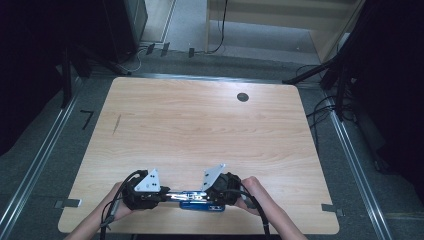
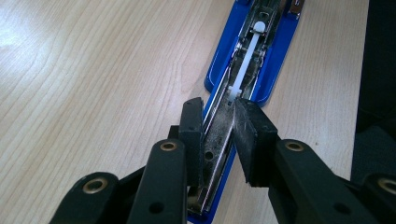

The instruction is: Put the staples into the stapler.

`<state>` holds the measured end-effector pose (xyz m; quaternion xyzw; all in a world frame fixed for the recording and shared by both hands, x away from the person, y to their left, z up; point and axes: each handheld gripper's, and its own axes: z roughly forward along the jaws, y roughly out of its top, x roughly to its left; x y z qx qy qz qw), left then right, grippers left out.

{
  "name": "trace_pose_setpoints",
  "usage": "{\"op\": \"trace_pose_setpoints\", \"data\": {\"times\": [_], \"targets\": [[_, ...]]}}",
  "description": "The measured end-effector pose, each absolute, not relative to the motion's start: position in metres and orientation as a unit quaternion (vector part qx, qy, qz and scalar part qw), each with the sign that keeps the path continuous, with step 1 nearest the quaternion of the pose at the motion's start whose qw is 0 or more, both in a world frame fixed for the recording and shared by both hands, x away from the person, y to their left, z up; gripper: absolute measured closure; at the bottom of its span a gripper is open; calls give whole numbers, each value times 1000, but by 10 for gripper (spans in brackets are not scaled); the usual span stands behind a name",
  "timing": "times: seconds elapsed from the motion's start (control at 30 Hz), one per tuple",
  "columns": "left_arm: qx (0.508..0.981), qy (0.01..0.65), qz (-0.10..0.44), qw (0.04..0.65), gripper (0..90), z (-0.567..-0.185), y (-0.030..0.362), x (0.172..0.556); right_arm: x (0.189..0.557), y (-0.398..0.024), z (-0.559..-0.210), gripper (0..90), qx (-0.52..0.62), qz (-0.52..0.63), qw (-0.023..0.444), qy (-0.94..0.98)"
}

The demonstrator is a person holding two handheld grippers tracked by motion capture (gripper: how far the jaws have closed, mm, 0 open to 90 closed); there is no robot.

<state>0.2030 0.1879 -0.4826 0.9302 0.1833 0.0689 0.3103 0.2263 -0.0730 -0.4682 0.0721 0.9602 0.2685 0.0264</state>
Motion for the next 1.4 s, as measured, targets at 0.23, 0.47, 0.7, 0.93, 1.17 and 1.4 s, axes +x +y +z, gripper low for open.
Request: {"op": "trace_pose_setpoints", "data": {"times": [0.23,0.47,0.7,0.93,1.17,1.4], "targets": [[930,183,69,310,740,-483,188,203,225,-74,-469,798,67,264,28,962],[930,183,69,310,740,-483,188,203,226,-76,-468,798,62,266,31,961],[931,183,70,310,740,-483,188,203,226,-76,-469,798,61,266,32,962],[931,182,69,310,740,-483,188,203,226,-76,-469,798,55,267,32,962],[931,182,69,309,740,-483,188,203,225,-79,-466,798,47,269,36,961],[931,182,69,309,740,-483,188,203,224,-80,-463,798,43,268,37,962]]}}
